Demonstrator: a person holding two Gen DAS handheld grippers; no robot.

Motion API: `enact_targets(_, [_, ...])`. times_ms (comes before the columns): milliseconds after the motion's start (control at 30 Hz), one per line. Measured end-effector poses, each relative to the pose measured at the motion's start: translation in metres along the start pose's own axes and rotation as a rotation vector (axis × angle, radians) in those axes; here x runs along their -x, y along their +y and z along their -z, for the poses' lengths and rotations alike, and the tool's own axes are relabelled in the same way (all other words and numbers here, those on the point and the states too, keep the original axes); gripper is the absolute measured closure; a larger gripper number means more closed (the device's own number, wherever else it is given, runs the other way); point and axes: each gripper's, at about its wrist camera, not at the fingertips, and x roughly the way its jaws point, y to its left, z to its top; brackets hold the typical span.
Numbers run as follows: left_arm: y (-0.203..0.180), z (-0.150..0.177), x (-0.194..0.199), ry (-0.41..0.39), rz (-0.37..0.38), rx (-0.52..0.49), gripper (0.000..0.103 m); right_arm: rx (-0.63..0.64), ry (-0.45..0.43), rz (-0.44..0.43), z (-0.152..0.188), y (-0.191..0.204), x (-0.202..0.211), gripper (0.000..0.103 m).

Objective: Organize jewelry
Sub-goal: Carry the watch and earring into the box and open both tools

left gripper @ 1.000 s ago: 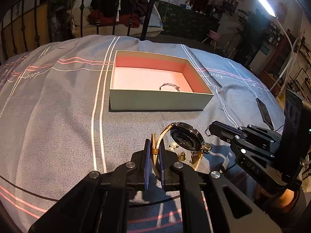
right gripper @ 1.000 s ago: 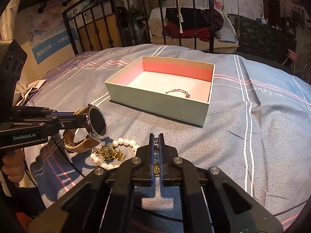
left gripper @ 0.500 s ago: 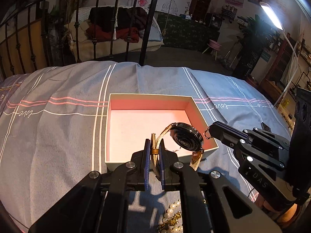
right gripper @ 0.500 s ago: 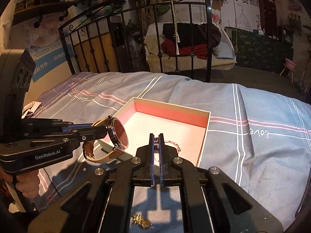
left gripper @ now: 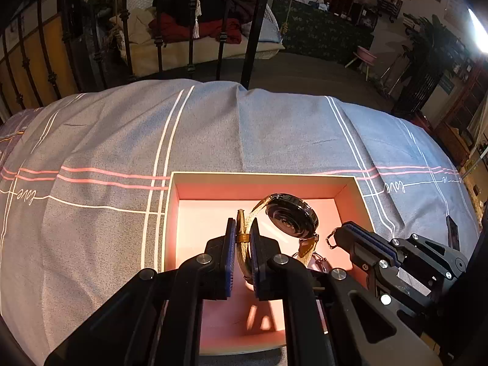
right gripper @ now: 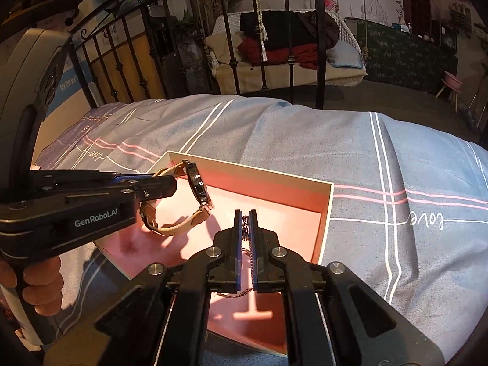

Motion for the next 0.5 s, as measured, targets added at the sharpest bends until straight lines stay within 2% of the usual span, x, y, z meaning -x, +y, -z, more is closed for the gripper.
enact_targets(233, [0.0, 0.007, -0.018, 0.046, -0.031, -0.021, 0.094, 0.023, 0.036, -0.002, 0.01, 0.009, -0.012, 0.098])
enact_targets(500, [-0.001, 0.007, -0.023, 0.06, -0.05, -0.024, 0.091, 0.036, 0.068, 0.002, 0.016, 0.012, -0.016, 0.098])
